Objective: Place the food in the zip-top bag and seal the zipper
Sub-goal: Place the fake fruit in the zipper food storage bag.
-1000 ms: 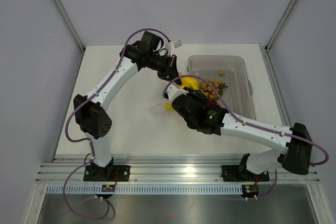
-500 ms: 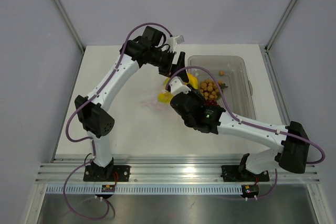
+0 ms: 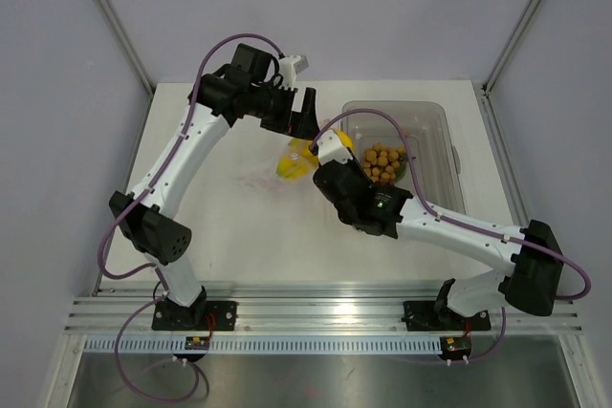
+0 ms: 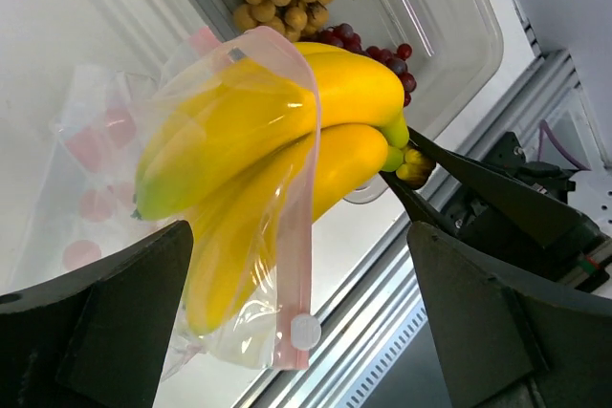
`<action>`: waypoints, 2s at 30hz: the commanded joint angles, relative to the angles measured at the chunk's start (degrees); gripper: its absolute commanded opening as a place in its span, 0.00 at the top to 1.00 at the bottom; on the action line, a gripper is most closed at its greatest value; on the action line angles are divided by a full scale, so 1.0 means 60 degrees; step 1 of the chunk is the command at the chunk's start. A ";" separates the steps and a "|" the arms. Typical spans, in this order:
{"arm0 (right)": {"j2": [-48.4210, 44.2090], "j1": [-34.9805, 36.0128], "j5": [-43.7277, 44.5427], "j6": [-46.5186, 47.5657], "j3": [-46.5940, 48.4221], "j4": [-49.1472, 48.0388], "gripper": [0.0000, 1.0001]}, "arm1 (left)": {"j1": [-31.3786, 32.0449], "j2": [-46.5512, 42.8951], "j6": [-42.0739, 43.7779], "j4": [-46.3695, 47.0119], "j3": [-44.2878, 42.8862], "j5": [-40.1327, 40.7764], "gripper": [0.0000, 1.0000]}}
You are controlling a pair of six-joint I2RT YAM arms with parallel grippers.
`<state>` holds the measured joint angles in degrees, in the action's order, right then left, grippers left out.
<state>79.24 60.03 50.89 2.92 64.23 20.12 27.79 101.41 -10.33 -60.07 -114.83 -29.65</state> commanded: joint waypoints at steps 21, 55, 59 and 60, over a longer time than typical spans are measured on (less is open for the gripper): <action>0.2042 -0.1771 -0.5431 -0.4191 0.4837 0.4381 1.00 | -0.0282 -0.6599 -0.1324 0.3771 0.6171 0.3931 0.41; 0.2540 -0.2827 -0.8687 -0.6199 0.4515 0.2902 1.00 | 0.5621 -0.5021 -0.4066 0.5338 0.8136 1.4929 0.31; 0.2511 -0.2857 -0.8746 -0.6170 0.4559 0.2858 1.00 | 0.5651 -0.4802 -0.3495 0.5953 0.8107 1.5370 0.39; 0.2496 -0.2857 -0.8746 -0.6170 0.4574 0.2843 1.00 | 0.5651 -0.4729 -0.3349 0.5969 0.8064 1.5458 0.39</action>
<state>95.94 43.62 -0.25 -33.34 90.70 41.28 61.52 72.18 -32.32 -29.08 -63.64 55.29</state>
